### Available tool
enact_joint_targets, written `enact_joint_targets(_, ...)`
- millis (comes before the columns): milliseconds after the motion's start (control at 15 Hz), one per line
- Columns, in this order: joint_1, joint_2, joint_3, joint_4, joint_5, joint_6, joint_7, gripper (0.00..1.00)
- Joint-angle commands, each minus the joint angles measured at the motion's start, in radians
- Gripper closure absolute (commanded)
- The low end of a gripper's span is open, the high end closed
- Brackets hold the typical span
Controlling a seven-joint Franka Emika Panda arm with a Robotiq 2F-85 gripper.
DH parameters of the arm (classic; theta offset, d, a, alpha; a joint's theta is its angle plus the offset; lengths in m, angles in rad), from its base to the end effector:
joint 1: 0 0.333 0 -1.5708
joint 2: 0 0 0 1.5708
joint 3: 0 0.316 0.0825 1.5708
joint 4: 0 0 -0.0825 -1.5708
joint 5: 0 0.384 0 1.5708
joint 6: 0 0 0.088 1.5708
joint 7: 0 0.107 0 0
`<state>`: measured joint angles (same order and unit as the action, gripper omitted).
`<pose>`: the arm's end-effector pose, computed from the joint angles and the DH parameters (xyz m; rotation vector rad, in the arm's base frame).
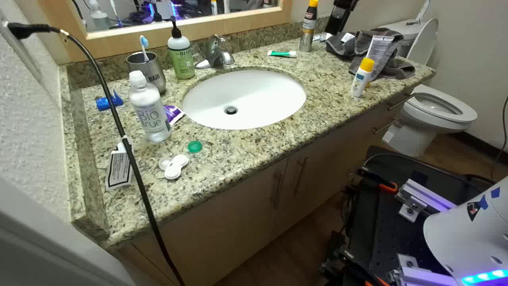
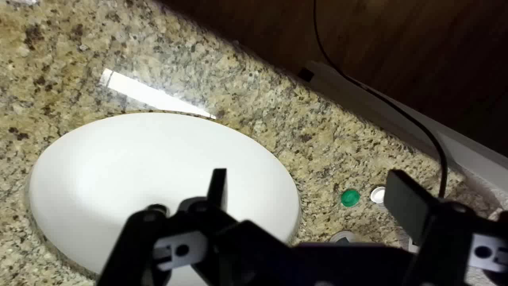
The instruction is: Move the green tube to the front edge of the sink
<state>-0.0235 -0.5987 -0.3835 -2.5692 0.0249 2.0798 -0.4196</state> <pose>0.3487 -0.1520 0.4548 -2.9414 -0.0810 -0.2299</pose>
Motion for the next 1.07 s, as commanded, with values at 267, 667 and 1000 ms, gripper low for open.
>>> enact_joint_targets(267, -0.116, 0.101, -0.017, 0.031, 0.007, 0.192, 0.070, 0.00)
enact_joint_targets(667, -0.149, 0.173, -0.056, 0.067, 0.124, 0.303, 0.076, 0.00)
enact_joint_targets(1000, -0.126, 0.334, -0.063, 0.197, 0.083, 0.221, 0.000, 0.00)
